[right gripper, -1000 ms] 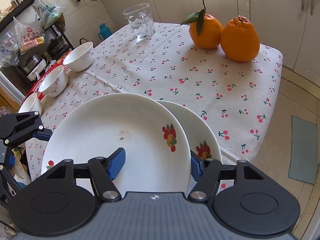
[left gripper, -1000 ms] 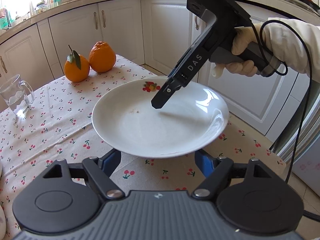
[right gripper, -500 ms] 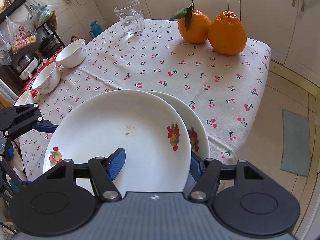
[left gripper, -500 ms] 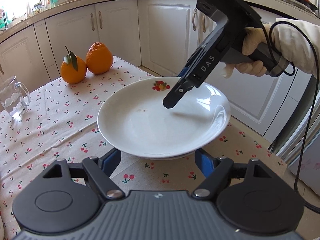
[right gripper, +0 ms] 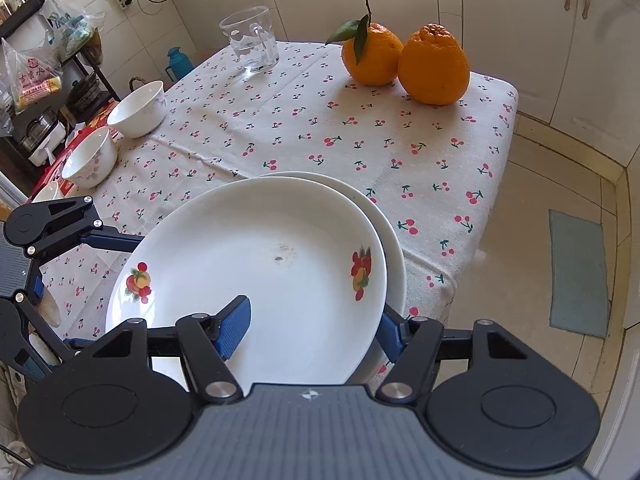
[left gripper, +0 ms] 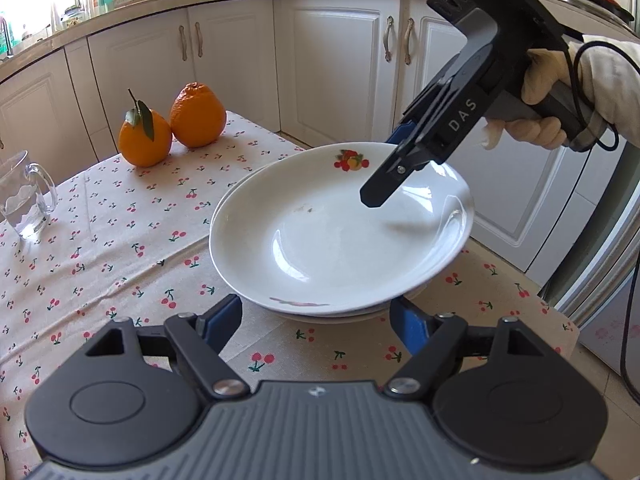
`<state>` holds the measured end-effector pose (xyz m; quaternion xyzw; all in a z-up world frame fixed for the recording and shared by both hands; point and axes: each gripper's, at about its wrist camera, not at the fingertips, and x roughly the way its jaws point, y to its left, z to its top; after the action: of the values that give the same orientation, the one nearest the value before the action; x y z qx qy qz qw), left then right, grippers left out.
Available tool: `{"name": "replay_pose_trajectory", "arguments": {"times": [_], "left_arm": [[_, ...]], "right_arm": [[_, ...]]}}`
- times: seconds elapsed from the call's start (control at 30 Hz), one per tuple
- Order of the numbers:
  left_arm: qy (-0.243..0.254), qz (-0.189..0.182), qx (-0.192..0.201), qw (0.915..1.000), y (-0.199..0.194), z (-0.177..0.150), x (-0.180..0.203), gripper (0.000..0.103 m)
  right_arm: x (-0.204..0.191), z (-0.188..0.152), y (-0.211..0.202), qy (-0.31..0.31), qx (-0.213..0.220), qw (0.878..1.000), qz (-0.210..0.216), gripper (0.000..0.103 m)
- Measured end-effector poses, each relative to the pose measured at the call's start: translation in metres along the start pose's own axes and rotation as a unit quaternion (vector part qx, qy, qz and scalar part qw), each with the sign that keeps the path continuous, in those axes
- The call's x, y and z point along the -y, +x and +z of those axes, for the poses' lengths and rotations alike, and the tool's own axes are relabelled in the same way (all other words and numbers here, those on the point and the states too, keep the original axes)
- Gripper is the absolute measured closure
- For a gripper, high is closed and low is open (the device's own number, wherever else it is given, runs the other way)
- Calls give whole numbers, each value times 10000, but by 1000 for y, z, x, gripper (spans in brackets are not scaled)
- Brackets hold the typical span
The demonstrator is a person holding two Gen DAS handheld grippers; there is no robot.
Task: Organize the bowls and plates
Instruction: 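Lower the held plate onto the plate stack with the right gripper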
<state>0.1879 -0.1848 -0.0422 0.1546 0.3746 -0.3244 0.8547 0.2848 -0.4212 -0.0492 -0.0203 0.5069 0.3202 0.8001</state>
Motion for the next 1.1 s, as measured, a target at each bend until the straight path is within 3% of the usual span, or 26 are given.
{"name": "replay_pose_trajectory", "arguments": {"times": [1.1], "left_arm": [[-52,-243,55,9997,-1,-7,-5,21]], "right_arm": [[-26,-16,-9,109,-269,9965,-789,24]]}}
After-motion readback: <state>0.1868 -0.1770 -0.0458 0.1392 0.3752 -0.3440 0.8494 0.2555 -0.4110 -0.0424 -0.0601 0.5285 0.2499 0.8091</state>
